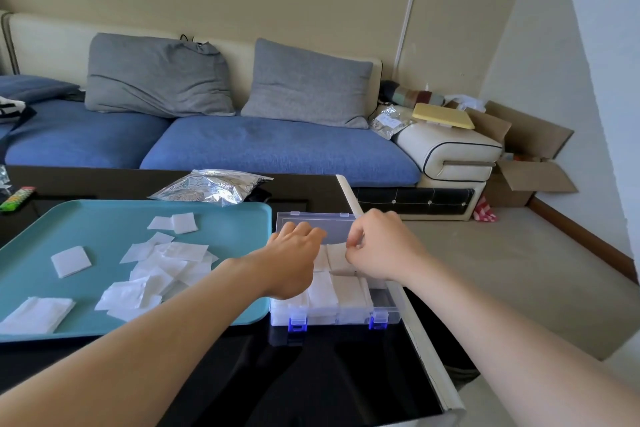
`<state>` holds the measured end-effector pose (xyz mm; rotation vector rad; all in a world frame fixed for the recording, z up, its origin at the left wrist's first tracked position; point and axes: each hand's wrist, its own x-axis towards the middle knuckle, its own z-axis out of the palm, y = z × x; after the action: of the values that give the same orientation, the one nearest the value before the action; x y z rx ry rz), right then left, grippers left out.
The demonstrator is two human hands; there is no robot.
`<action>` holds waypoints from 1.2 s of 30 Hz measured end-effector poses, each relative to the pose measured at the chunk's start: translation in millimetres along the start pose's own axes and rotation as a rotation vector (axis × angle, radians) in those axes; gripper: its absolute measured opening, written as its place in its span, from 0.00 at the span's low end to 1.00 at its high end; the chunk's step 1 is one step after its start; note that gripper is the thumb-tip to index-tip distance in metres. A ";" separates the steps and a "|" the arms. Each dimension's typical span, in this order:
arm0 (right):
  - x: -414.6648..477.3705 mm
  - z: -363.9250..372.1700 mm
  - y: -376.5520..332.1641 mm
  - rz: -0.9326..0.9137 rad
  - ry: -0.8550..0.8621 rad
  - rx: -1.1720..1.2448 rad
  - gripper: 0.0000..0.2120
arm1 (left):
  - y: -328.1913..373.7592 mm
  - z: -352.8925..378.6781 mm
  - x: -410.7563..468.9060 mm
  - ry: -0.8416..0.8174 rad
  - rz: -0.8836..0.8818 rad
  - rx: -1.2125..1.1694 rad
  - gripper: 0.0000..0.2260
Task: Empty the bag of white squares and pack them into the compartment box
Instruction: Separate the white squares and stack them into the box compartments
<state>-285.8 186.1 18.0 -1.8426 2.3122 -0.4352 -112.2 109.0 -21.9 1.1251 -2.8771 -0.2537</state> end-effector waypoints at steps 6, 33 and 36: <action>0.4 12.3 -3.4 -0.078 -0.030 -0.045 0.15 | 2.5 -9.2 -3.6 -0.024 0.011 0.003 0.29; 12.3 20.4 -6.4 -0.063 -0.030 -0.072 0.11 | -11.5 -10.2 2.1 0.036 0.041 -0.013 0.23; 11.1 21.2 -11.1 -0.070 -0.081 -0.059 0.09 | -11.7 -11.8 4.4 0.024 0.062 0.045 0.21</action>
<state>-271.8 170.4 2.2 -1.9350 2.2365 -0.2977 -106.3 95.9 -12.3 1.0364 -2.9044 -0.1723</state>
